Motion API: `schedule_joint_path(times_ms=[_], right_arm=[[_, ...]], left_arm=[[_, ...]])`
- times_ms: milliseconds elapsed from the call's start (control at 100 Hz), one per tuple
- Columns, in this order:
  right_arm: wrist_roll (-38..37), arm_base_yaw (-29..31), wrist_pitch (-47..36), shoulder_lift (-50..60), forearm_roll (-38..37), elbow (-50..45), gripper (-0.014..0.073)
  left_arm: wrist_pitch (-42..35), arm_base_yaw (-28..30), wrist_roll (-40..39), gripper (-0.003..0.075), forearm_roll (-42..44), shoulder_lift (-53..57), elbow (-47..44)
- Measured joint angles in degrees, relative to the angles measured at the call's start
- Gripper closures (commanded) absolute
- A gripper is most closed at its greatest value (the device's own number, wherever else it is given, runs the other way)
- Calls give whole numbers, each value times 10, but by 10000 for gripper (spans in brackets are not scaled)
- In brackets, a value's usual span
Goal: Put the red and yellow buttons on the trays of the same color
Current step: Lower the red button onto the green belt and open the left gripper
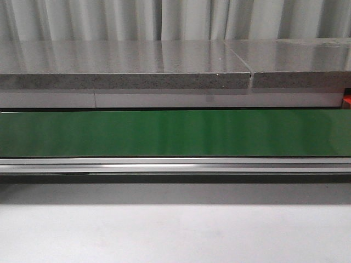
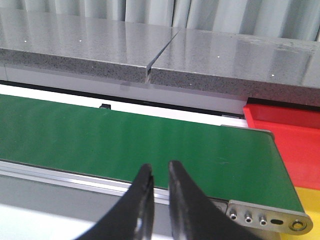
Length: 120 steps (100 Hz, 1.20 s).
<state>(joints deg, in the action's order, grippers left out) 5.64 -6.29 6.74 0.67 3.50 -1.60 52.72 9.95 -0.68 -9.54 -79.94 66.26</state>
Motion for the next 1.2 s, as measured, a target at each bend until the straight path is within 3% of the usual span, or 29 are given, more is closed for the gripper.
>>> schedule_joint_path(times_ms=[250, 840, 980, 1200], right_arm=[[0, 0, 0, 0, 0, 0, 495], [0, 0, 0, 0, 0, 0, 495], [0, 0, 0, 0, 0, 0, 495], [0, 0, 0, 0, 0, 0, 495]], left_arm=[[1, -45, 0, 739, 29, -79, 41], [11, -48, 2, 726, 95, -147, 63], [15, -48, 2, 570, 95, -148, 65], [28, -54, 2, 108, 95, -149, 70]])
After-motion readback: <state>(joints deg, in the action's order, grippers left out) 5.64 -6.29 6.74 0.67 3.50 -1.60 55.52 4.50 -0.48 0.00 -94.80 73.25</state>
